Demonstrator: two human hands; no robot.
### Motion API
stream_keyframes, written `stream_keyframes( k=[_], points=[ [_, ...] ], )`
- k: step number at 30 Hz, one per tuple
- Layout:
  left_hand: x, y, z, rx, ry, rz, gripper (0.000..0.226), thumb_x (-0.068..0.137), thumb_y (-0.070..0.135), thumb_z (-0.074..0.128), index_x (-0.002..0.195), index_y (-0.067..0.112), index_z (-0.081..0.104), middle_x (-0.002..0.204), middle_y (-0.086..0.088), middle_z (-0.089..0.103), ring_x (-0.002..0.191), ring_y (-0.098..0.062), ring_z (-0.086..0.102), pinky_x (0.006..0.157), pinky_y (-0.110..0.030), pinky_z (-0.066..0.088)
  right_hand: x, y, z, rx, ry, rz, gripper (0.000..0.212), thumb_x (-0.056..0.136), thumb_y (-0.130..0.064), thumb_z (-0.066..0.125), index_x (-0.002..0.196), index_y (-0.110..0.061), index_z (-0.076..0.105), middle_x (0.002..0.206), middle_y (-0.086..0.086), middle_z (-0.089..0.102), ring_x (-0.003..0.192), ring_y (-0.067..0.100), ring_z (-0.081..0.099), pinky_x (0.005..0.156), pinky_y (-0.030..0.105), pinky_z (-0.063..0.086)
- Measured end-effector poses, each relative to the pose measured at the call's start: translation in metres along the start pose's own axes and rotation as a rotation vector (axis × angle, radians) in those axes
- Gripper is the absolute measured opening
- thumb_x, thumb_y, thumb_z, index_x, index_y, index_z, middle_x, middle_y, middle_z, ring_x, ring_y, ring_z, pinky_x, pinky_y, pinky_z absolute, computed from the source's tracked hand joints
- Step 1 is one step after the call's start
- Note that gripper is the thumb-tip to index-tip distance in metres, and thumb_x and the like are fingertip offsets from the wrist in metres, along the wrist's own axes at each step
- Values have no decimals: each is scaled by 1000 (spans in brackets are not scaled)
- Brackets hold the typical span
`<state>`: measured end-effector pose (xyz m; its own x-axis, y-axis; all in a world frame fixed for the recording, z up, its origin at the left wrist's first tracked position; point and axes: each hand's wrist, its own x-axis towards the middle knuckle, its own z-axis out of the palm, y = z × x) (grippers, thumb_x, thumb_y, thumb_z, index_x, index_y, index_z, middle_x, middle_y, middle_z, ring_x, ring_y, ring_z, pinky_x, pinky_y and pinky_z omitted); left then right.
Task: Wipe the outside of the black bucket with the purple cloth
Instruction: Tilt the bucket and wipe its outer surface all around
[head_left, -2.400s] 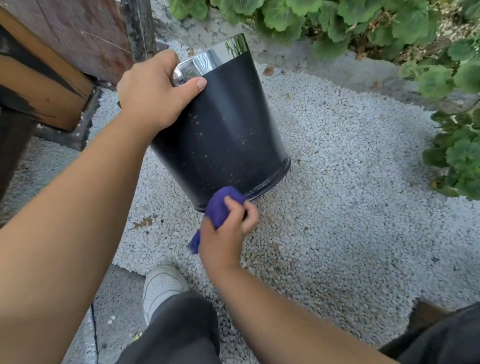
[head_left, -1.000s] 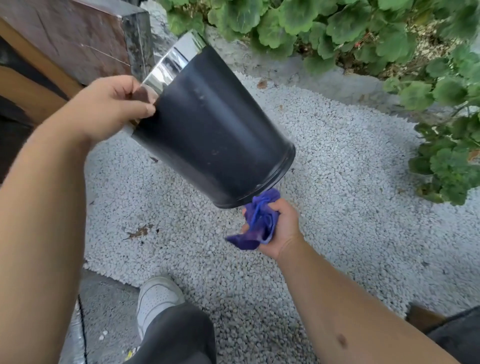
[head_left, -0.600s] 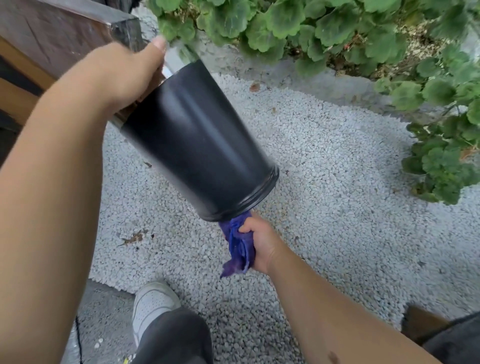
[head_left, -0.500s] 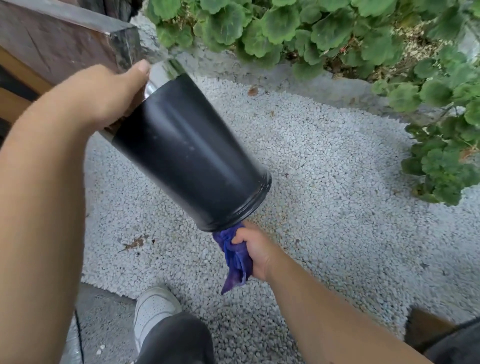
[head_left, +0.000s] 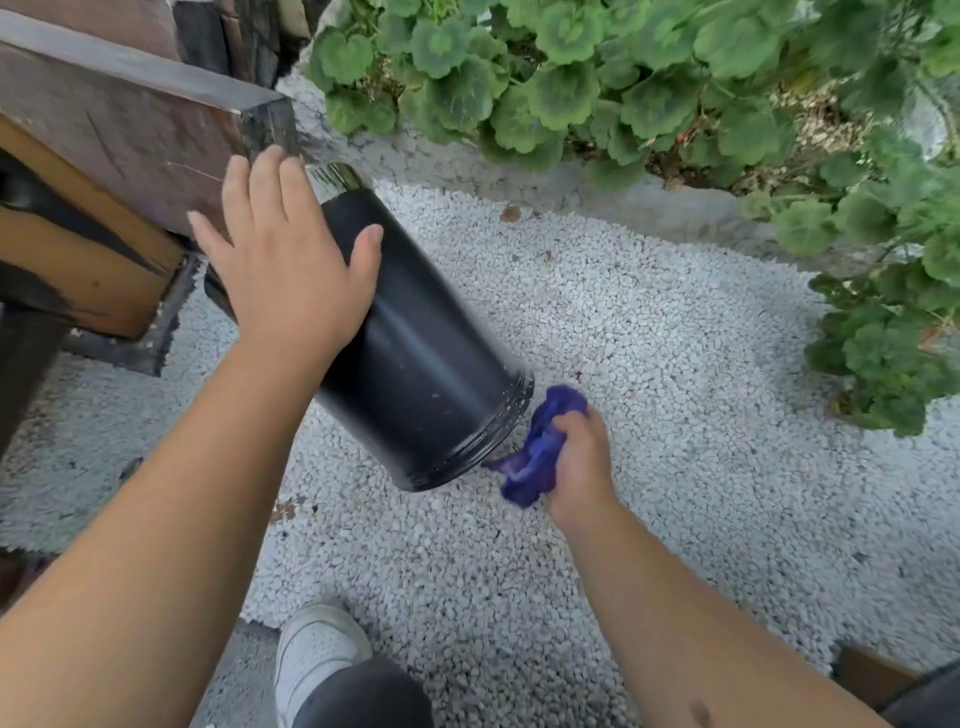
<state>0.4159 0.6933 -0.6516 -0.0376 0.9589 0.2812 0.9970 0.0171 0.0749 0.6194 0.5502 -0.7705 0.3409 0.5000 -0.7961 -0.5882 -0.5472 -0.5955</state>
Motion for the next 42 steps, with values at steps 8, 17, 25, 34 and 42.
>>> stream_keyframes(
  k=[8, 17, 25, 34, 42],
  points=[
    [-8, -13, 4, 18, 90, 103, 41, 91, 35, 46, 129, 24, 58, 143, -15, 45, 132, -40, 40, 104, -61, 30, 17, -54, 38, -311, -233, -276, 32, 74, -19, 52, 91, -38, 70, 73, -13, 66, 57, 7, 60, 51, 20, 46],
    [-26, -16, 1, -45, 114, 101, 48, 87, 48, 52, 129, 26, 59, 146, -15, 42, 142, -39, 31, 109, -62, 23, 17, -40, 38, -328, -333, -193, 23, 92, -21, 59, 114, -24, 67, 111, 6, 73, 104, 25, 69, 98, 48, 51],
    [-31, -2, -2, -43, 99, 120, 54, 84, 59, 51, 128, 28, 61, 144, -17, 44, 127, -43, 42, 102, -56, 32, -52, -4, 31, -461, -120, -401, 28, 85, -34, 58, 111, -42, 66, 96, -7, 70, 78, 12, 67, 62, 28, 56],
    [-30, 6, 8, -35, 101, 91, 51, 80, 61, 53, 125, 36, 57, 145, -11, 42, 132, -35, 38, 95, -49, 32, -114, 64, 44, -688, 21, -802, 62, 78, -8, 61, 138, -15, 50, 151, 10, 28, 133, 21, 26, 112, 41, 22],
    [-20, 11, 10, -59, 82, 93, 51, 80, 59, 55, 124, 35, 58, 144, -11, 43, 132, -37, 38, 99, -50, 30, -125, 85, 10, -1096, -387, -1040, 66, 65, -9, 62, 127, -30, 54, 146, 1, 25, 111, 32, 45, 101, 31, 33]
  ],
)
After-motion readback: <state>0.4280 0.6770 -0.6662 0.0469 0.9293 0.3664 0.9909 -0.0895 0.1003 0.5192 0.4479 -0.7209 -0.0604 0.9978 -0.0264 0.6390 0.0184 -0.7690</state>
